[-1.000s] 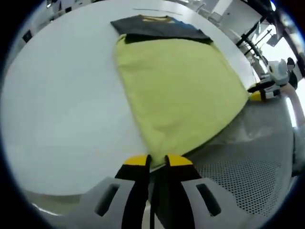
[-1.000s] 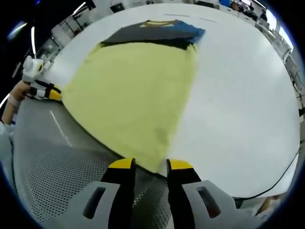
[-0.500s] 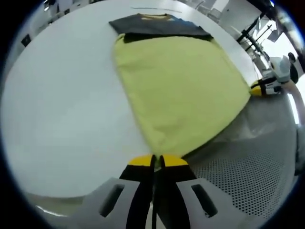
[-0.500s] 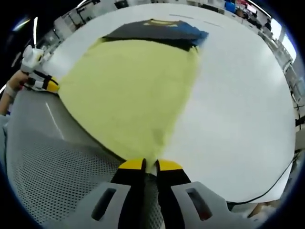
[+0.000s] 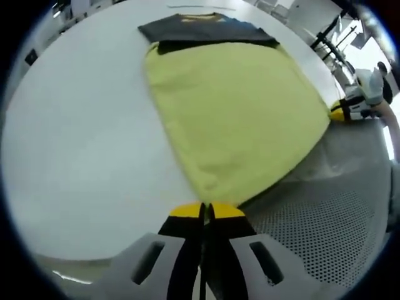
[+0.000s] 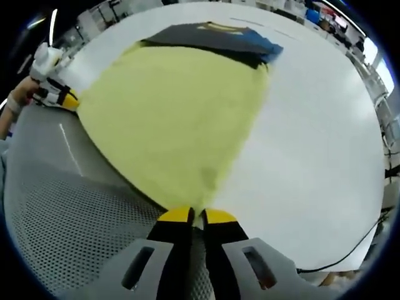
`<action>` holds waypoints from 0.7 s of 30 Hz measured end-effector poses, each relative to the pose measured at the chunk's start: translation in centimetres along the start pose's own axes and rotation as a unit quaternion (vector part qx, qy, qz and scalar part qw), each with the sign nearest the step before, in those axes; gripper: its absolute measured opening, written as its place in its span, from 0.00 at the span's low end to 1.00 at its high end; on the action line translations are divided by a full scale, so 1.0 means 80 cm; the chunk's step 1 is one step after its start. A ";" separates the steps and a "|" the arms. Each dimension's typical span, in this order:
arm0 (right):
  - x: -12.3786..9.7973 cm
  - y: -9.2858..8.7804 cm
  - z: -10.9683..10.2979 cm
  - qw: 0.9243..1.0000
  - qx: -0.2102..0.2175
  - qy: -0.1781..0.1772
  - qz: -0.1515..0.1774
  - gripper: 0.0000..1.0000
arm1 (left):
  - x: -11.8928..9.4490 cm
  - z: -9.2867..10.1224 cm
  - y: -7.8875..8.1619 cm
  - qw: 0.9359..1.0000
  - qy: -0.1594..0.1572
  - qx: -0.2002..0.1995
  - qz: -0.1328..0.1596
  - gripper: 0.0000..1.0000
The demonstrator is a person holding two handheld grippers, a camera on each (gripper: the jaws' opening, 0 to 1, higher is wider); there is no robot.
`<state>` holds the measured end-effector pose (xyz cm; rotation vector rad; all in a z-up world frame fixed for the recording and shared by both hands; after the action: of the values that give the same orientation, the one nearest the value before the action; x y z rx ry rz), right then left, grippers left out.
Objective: Fold the garment on the visible template until the final outline fits inside the template.
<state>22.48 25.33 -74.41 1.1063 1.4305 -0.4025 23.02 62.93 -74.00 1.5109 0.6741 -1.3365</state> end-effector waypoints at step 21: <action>0.001 -0.002 -0.004 1.000 -0.003 0.014 0.027 0.04 | 0.000 0.002 -0.001 1.000 -0.005 -0.004 0.013 0.00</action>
<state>22.21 25.54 -74.49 1.1458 1.4222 -0.3456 22.88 62.84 -74.04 1.5010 0.6521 -1.3190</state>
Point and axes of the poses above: the point that each gripper's makers call its tool centre point, and the gripper's own axes: x roughly forward along the fingers, z roughly to its right, y roughly out of its top, the point moved 3 cm from there along -x, roughly backward along the fingers, and after that the axes turned 7 degrees about y, right-handed, at the moved point
